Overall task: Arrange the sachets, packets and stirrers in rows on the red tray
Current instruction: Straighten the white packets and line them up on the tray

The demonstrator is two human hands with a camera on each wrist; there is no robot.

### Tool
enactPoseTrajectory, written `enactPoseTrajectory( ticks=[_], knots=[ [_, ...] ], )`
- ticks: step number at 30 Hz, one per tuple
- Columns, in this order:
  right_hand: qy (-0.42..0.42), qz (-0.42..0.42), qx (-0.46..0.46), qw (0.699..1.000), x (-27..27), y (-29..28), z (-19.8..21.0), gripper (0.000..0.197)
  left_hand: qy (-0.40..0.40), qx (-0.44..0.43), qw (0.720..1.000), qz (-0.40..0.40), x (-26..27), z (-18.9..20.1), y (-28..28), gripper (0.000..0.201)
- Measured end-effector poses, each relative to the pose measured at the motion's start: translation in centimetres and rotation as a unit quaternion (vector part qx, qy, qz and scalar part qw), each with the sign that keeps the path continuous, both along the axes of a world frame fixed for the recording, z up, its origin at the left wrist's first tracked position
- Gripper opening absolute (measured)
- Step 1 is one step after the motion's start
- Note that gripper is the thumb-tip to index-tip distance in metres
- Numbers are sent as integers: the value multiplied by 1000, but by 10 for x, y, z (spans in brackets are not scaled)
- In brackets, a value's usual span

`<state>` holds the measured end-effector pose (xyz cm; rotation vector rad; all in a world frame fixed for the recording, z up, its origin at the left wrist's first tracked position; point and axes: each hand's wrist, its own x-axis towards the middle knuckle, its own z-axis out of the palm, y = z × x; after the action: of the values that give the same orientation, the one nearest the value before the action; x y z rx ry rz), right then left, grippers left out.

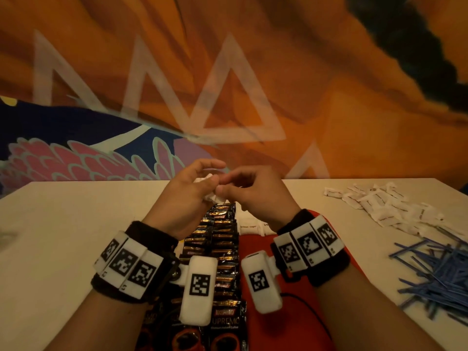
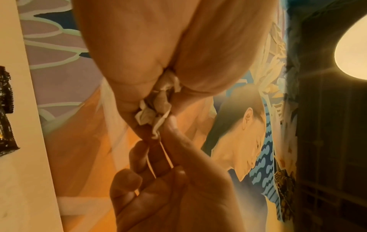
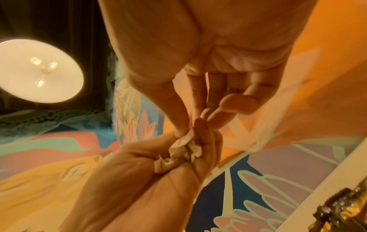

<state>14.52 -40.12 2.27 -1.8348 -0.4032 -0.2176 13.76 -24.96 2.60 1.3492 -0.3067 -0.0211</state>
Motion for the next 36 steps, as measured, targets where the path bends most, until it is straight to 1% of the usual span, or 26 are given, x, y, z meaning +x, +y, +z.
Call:
enactPoseTrajectory(
  ticks=[2,7,10,13,15,18,20,23,26,29,30,33,34,36],
  knots=[
    [32,11,29,999,-1,-2,-1,5,-11,18,1000,-8,0,-1,0,24],
    [48,-2,51,998,1,-3,-4,15,-42,63,997,-1,1,-4,-1,30],
    [83,15,86,993,1,-4,-5,18,-47,70,996,-13,-2,-3,-1,32],
    [116,36,120,985,0,-6,-3,17,-48,59,997,-30,-4,0,0,35],
    [121,39,145,981,0,-7,-1,15,-44,53,997,-38,-6,1,-1,39],
    [119,29,165,979,2,-8,0,17,-31,68,997,-28,-6,2,0,47],
    [133,31,184,973,3,-8,1,18,-20,75,997,-14,-6,2,1,49],
    [151,40,214,964,2,-12,4,21,-18,86,996,9,-5,0,1,35],
    [150,44,198,967,2,-16,7,21,-2,85,996,29,-5,0,-1,21],
    [136,49,131,981,4,-19,6,17,0,86,996,37,-4,0,-2,34],
    [132,50,113,983,4,-19,6,17,-4,96,994,48,-4,0,-2,32],
    [122,52,99,986,4,-19,5,20,-15,136,986,94,-2,-2,-1,7],
    [118,53,100,986,4,-19,5,21,-13,136,985,104,0,-3,-1,2],
    [106,53,101,988,4,-17,3,21,-8,129,985,112,2,-5,-1,7]
  ],
)
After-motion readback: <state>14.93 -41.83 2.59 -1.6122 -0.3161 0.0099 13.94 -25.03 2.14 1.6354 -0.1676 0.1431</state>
